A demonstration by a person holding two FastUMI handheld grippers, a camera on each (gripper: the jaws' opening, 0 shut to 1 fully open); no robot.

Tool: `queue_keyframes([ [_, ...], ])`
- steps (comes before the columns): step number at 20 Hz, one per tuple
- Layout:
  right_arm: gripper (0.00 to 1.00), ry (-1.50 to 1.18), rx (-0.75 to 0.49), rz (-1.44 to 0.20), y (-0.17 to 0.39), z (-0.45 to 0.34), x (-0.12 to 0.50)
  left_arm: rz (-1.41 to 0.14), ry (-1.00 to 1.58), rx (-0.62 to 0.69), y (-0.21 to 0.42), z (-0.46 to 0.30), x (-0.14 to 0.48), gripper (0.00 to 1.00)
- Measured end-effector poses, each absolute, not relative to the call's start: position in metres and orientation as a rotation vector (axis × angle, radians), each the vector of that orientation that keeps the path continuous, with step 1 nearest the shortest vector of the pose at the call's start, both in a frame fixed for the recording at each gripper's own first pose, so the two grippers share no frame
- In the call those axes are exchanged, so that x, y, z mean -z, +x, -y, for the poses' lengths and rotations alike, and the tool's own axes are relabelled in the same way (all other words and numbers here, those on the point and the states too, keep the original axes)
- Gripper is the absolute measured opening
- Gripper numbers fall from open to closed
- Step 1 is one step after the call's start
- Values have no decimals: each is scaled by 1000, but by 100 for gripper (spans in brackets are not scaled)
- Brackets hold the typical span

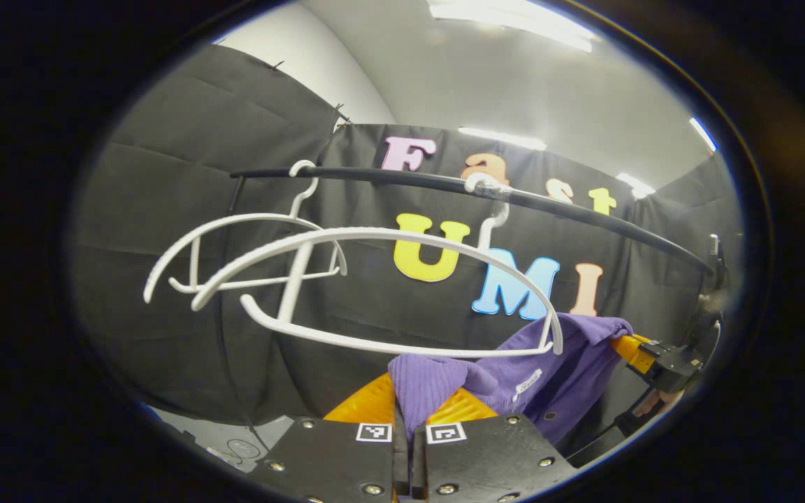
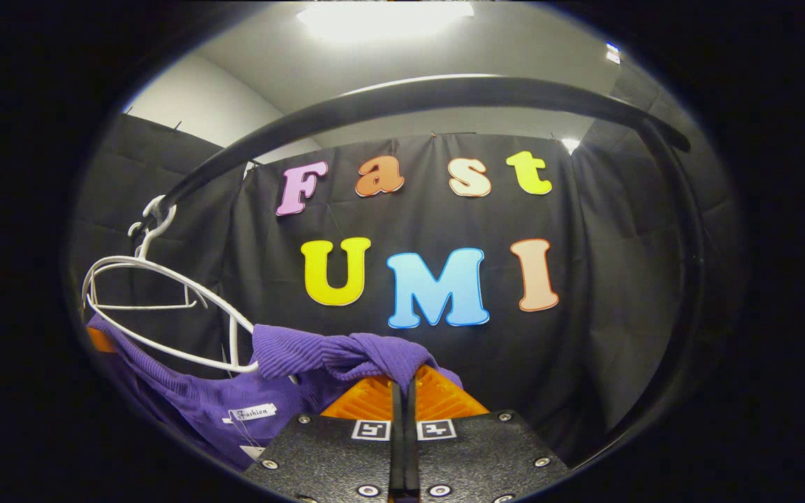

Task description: Grasp the clothes on the hanger with both hands and then place them into the laundry hamper below.

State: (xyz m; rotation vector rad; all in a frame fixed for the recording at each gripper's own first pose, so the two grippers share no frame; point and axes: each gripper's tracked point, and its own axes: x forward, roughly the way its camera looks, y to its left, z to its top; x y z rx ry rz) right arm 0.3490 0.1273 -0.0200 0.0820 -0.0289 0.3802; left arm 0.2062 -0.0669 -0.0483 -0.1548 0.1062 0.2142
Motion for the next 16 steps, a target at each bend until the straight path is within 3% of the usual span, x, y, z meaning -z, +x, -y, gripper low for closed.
queue_keyframes([
  [5, 0, 46, -375, -1, 343, -114, 47, -160, -140, -180, 224, 92, 65, 0],
  [13, 0, 41, -297, -101, 298, -98, 78, -211, -166, -64, 200, 97, 86, 3],
  [14, 0, 30, -287, -103, 287, -101, 79, -218, -167, -49, 193, 93, 90, 10],
  [15, 0, 19, -277, -105, 274, -105, 80, -225, -167, -33, 186, 86, 92, 3],
  [16, 0, 10, -267, -116, 262, -109, 80, -234, -169, -17, 178, 79, 96, 3],
])
